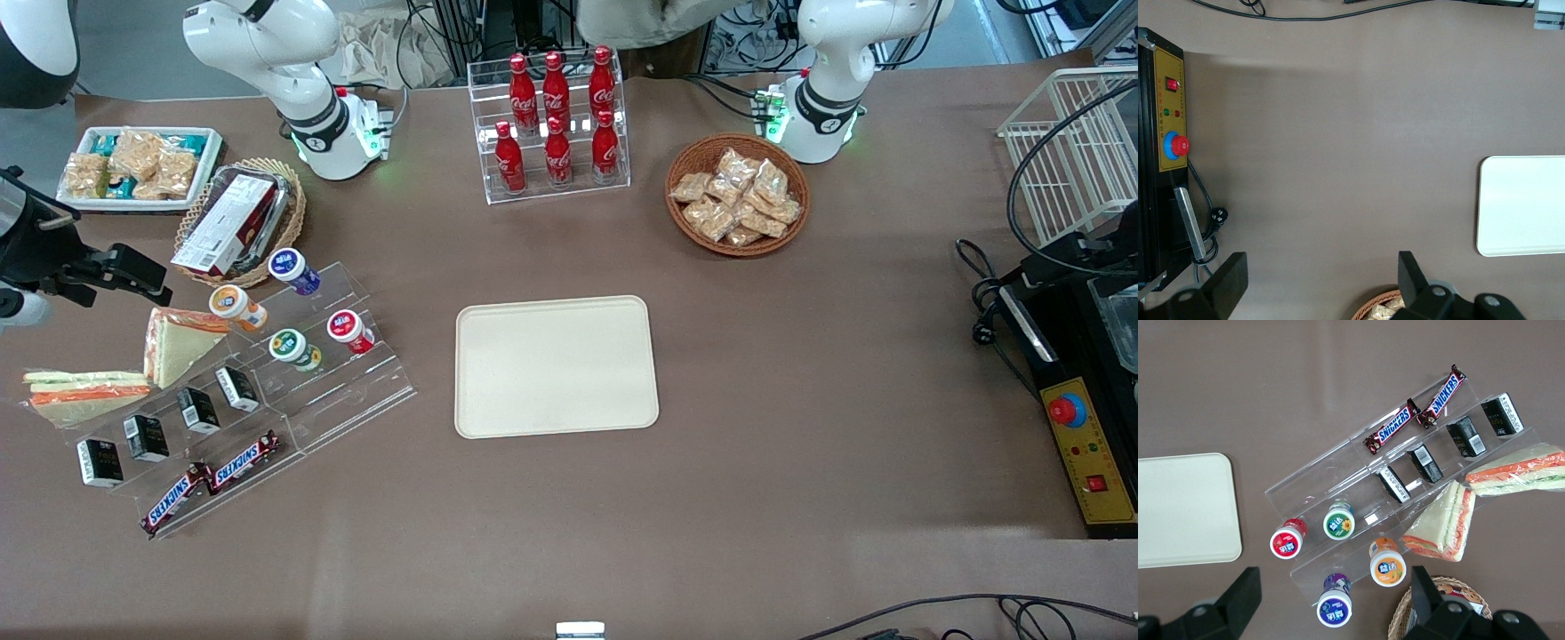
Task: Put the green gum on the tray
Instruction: 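Move the right gripper down over the green gum bottle in the rack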
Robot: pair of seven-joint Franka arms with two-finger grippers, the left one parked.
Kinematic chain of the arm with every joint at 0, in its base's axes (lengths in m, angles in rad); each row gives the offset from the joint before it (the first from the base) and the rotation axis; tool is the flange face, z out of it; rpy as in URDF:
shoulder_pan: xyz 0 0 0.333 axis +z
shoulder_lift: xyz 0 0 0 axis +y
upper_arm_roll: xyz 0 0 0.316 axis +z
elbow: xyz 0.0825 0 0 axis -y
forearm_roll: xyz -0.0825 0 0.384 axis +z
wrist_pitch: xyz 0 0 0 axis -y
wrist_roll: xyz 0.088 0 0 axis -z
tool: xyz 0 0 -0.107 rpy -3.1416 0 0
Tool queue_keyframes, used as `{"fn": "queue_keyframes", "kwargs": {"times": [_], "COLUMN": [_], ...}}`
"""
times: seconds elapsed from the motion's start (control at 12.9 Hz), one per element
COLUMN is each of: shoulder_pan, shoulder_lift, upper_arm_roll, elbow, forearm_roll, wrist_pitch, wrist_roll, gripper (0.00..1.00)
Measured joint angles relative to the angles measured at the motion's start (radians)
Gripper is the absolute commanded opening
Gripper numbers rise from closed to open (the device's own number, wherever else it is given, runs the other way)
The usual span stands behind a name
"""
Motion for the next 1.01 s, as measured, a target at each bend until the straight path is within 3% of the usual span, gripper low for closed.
{"fn": "queue_keyframes", "kwargs": {"times": [0.62, 1.01], "shoulder_pan": [0.000, 0.006], "shoulder_lift": [0.010, 0.018], "upper_arm_roll": [0.000, 0.001], "elbow": [-0.017, -0.184], "forearm_roll": [0.000, 0.000], "wrist_pitch": [0.001, 0.160], "wrist_roll": [-0.011, -0.142], "gripper": [1.00, 1.00]}}
